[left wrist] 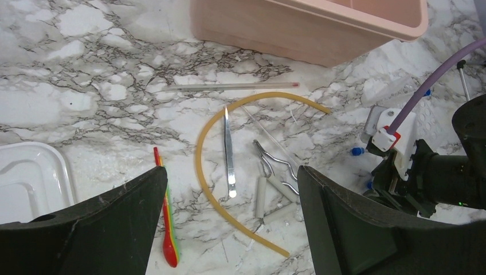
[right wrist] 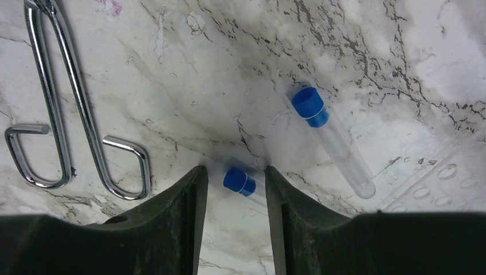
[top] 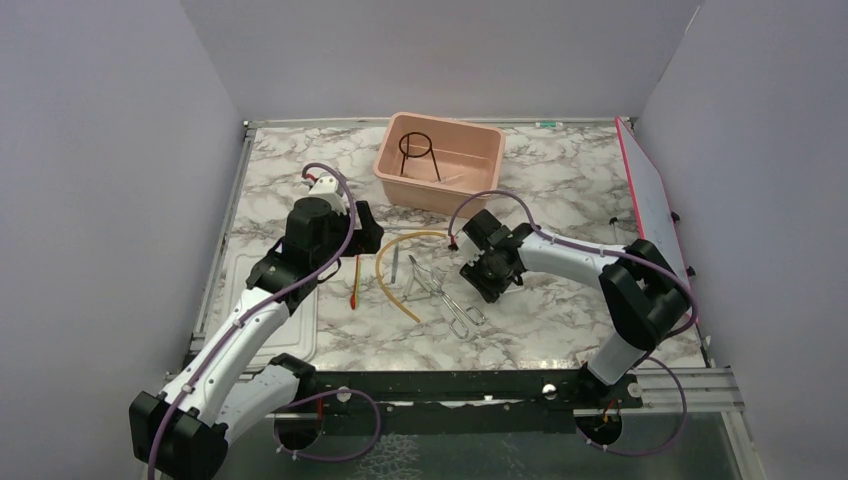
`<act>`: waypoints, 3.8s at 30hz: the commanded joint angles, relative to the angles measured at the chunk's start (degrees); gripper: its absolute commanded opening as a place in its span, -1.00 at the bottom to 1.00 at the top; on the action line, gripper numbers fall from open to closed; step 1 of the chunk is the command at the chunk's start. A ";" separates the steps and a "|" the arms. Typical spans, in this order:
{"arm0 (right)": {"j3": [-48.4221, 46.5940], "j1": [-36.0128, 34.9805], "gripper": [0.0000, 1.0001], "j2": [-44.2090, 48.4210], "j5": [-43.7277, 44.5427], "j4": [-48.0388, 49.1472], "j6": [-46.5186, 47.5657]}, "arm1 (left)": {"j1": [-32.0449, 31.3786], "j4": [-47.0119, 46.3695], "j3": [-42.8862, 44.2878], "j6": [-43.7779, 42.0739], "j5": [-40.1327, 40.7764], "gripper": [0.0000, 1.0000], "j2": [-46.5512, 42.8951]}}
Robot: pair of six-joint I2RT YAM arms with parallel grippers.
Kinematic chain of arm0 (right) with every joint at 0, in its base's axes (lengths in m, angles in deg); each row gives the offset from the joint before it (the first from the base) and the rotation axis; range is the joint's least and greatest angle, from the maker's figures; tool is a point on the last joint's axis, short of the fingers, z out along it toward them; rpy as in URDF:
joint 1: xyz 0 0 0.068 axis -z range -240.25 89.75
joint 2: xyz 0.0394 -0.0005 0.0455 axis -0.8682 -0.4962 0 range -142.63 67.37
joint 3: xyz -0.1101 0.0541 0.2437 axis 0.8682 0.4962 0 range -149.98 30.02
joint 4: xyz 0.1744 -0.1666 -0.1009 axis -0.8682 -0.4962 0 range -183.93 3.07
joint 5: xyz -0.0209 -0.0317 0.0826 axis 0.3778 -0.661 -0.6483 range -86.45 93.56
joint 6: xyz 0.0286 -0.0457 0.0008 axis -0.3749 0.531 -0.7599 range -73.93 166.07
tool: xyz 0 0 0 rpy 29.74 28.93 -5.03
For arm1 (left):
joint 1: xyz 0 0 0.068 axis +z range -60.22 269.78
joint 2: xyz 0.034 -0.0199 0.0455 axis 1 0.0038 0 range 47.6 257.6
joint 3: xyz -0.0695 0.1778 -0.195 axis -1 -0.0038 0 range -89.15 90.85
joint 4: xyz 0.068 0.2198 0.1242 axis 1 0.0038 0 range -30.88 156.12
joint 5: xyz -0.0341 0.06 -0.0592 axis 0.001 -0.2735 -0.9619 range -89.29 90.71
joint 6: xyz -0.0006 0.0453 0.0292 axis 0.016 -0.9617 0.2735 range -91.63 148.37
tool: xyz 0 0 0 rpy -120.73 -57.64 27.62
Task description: Organize the chemistry lab equipment
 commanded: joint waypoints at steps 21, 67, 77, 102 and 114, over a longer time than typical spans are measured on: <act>0.61 1.45 -0.24 2.78 4.26 -3.96 15.02 | 0.43 -2.37 -0.07 0.82 -1.69 0.73 2.11; 1.01 2.86 -0.68 21.75 -17.25 20.26 -8.15 | 0.45 -14.95 -3.98 3.05 -25.81 0.73 2.42; 3.49 2.83 -0.75 29.04 -17.29 39.71 -37.86 | -2.17 -30.19 -8.92 10.78 -32.04 0.87 -1.07; 5.98 2.87 -0.61 36.65 -22.83 43.37 -52.05 | -16.70 -31.97 -1.40 5.91 -27.91 -0.81 4.43; -12.64 2.85 -0.03 30.80 -32.07 17.80 -42.18 | -16.71 -12.57 8.74 -15.42 -34.65 -1.00 3.74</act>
